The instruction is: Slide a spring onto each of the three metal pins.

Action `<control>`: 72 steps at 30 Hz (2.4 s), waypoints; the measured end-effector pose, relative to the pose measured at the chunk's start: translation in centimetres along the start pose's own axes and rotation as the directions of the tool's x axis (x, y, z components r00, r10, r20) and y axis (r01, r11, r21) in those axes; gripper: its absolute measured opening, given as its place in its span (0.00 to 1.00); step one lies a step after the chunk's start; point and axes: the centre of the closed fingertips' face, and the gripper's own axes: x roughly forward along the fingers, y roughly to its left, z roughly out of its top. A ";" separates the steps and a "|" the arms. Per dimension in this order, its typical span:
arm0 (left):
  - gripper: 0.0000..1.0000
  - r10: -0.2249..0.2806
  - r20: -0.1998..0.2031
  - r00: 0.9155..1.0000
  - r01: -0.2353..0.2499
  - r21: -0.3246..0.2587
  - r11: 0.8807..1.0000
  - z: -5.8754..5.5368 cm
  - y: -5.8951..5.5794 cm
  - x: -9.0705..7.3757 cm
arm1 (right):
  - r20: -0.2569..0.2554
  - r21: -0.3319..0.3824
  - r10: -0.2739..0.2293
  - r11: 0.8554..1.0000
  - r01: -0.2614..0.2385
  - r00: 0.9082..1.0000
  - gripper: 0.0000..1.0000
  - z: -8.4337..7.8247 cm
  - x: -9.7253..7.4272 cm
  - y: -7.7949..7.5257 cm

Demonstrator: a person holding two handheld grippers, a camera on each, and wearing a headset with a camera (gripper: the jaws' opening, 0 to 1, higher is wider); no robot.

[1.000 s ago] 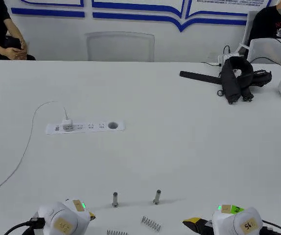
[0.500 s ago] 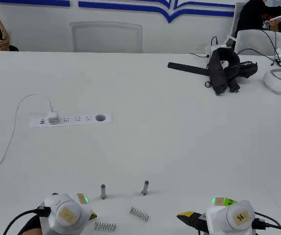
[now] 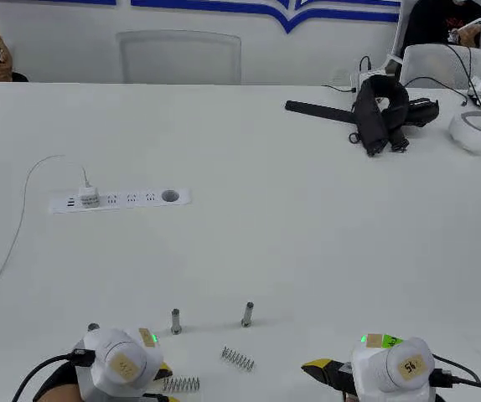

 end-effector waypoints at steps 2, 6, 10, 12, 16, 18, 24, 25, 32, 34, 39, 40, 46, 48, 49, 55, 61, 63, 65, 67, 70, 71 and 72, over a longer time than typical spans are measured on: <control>0.26 0.014 -0.022 1.000 -0.013 0.040 0.999 -0.3 0.1 0.1 | -0.004 -0.003 0.002 1.000 -0.002 1.000 0.80 0.0 0.0 0.1; 0.19 0.024 -0.020 1.000 -0.023 0.048 0.999 -0.1 0.3 0.1 | -0.006 -0.006 0.008 1.000 -0.008 1.000 0.80 -0.1 0.1 0.4; 0.12 0.034 -0.027 0.999 -0.032 0.057 0.998 -0.1 0.3 0.2 | -0.012 -0.002 0.012 1.000 -0.012 1.000 0.80 -0.4 0.3 0.7; 0.11 0.030 -0.032 0.999 -0.028 0.062 0.998 -0.2 0.2 0.1 | -0.015 -0.003 0.015 1.000 -0.015 1.000 0.80 -0.5 0.4 0.9; 0.10 0.037 -0.032 0.999 -0.036 0.027 0.999 -0.6 0.1 -0.3 | -0.008 -0.001 0.024 1.000 -0.024 1.000 0.79 -0.2 0.4 1.3; 0.10 0.042 -0.028 0.999 -0.041 0.023 0.999 -0.6 0.0 -0.5 | -0.006 0.000 0.025 1.000 -0.025 1.000 0.79 -0.1 0.5 1.3; 0.10 0.048 0.005 0.999 -0.048 -0.006 0.999 -0.9 -0.3 -1.7 | -0.006 -0.009 0.033 0.999 -0.033 0.999 0.78 0.4 0.8 1.6; 0.10 0.046 0.015 0.999 -0.046 -0.011 0.999 -0.9 -0.4 -1.8 | -0.005 -0.010 0.036 0.999 -0.036 0.999 0.78 0.5 0.9 1.7; 0.10 0.061 0.034 0.998 -0.060 -0.022 0.998 -1.3 -0.8 -3.5 | -0.011 -0.026 0.078 0.997 -0.079 0.997 0.76 0.8 1.8 3.2; 0.10 0.062 0.045 0.997 -0.061 -0.029 0.998 -1.2 -0.9 -4.0 | -0.010 -0.029 0.089 0.996 -0.089 0.996 0.76 1.0 2.1 3.6; 0.10 0.066 0.072 0.995 -0.064 -0.033 0.997 -1.0 -1.5 -5.2 | -0.009 -0.038 0.114 0.993 -0.114 0.993 0.75 1.4 2.7 4.4; 0.10 0.066 0.076 0.995 -0.064 -0.031 0.997 -0.9 -1.7 -5.4 | -0.009 -0.039 0.119 0.992 -0.120 0.993 0.75 1.5 2.7 4.6; 0.10 0.076 0.116 0.990 -0.072 -0.033 0.997 0.0 -2.9 -6.5 | -0.012 -0.056 0.161 0.985 -0.162 0.987 0.72 2.0 3.1 5.7; 0.10 0.072 0.121 0.990 -0.070 -0.019 0.997 0.2 -3.4 -6.7 | -0.009 -0.059 0.171 0.983 -0.171 0.985 0.70 2.2 3.2 5.9; 0.10 0.070 0.123 0.990 -0.070 -0.007 0.998 0.3 -3.7 -6.9 | -0.003 -0.061 0.180 0.982 -0.180 0.984 0.69 2.4 3.3 6.1; 0.10 0.061 0.146 0.987 -0.063 0.009 0.998 1.2 -4.8 -7.7 | 0.004 -0.066 0.224 0.973 -0.223 0.975 0.60 2.9 3.7 7.0; 0.10 0.051 0.168 0.984 -0.056 0.030 0.998 2.4 -5.3 -8.3 | 0.025 -0.068 0.282 0.958 -0.280 0.959 0.50 4.1 4.0 8.2; 0.10 0.049 0.171 0.984 -0.056 0.038 0.998 2.6 -5.4 -8.4 | 0.033 -0.065 0.295 0.954 -0.292 0.955 0.45 4.5 4.0 8.4; 0.10 0.044 0.177 0.983 -0.053 0.047 0.997 3.0 -5.6 -8.5 | 0.041 -0.065 0.306 0.951 -0.303 0.951 0.41 4.9 4.1 8.5; 0.10 0.038 0.181 0.983 -0.049 0.058 0.997 3.4 -5.8 -8.6 | 0.044 -0.062 0.318 0.947 -0.315 0.947 0.39 5.1 4.2 8.7; 0.10 0.032 0.187 0.982 -0.046 0.070 0.996 3.9 -6.1 -8.6 | 0.038 -0.064 0.332 0.942 -0.330 0.942 0.37 5.2 4.3 8.8; 0.10 0.028 0.189 0.982 -0.043 0.076 0.996 4.0 -6.2 -8.6 | 0.040 -0.067 0.340 0.939 -0.337 0.940 0.34 5.3 4.3 8.9; 0.10 0.027 0.191 0.981 -0.042 0.076 0.996 4.1 -6.3 -8.6 | 0.045 -0.066 0.346 0.937 -0.342 0.937 0.32 5.4 4.2 9.0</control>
